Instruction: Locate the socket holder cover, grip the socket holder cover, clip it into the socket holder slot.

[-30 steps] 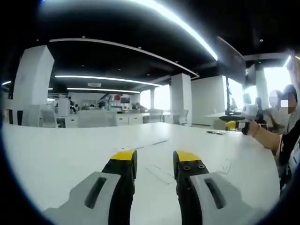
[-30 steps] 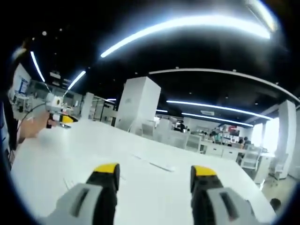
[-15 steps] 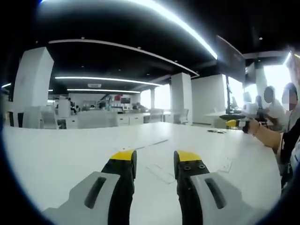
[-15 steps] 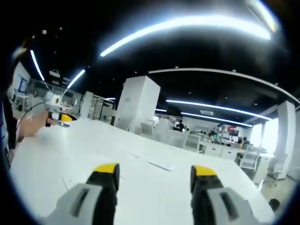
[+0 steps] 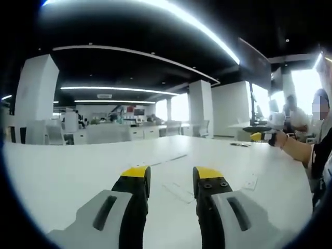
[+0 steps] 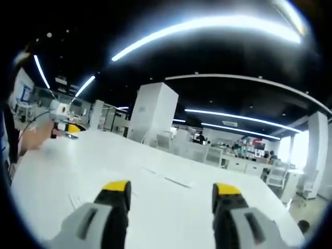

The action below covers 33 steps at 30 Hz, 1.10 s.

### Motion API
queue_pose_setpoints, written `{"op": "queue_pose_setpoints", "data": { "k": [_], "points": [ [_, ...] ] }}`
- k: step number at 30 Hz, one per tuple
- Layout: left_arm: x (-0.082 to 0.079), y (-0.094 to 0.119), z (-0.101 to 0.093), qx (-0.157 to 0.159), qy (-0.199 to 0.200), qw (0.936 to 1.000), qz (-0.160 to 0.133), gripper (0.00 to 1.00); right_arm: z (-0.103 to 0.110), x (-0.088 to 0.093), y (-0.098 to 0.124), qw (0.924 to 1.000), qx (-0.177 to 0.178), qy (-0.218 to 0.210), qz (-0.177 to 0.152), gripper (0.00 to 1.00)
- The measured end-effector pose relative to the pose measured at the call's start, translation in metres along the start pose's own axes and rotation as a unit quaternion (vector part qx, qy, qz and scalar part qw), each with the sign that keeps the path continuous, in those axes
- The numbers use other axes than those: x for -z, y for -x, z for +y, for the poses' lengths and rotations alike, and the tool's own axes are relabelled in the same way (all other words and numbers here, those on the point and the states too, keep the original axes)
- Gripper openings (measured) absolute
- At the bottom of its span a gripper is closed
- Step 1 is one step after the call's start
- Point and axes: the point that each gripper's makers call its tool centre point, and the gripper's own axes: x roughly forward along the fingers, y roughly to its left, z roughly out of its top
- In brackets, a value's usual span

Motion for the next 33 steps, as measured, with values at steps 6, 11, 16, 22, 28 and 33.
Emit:
{"op": "queue_pose_setpoints", "data": {
  "k": [6,11,16,22,28,33],
  "points": [
    [-0.002,0.001,-0.001,0.004,-0.001,1.0000,-0.005,0.33,-0.003,-0.009,0.003,0.9998,0.006,-0.006,-0.018,0.66],
    [-0.003,0.001,-0.001,0.002,-0.006,0.9999,-0.009,0.33,-0.007,-0.017,0.005,0.9994,0.015,-0.010,-0.029,0.66],
    [-0.003,0.003,0.002,-0.003,-0.003,0.9999,-0.013,0.33,-0.004,-0.029,0.002,0.9993,0.012,-0.006,-0.035,0.66],
    [-0.003,0.004,0.002,-0.005,-0.003,0.9999,-0.013,0.33,0.006,-0.050,-0.005,0.9990,-0.007,0.013,-0.042,0.67],
    [-0.003,0.006,-0.001,-0.006,-0.006,0.9999,-0.012,0.33,0.021,-0.063,-0.011,0.9981,-0.032,0.040,-0.035,0.70],
    [-0.006,0.008,0.002,-0.013,-0.011,0.9997,-0.018,0.33,0.032,-0.072,-0.019,0.9968,-0.057,0.050,-0.023,0.71]
  ]
}}
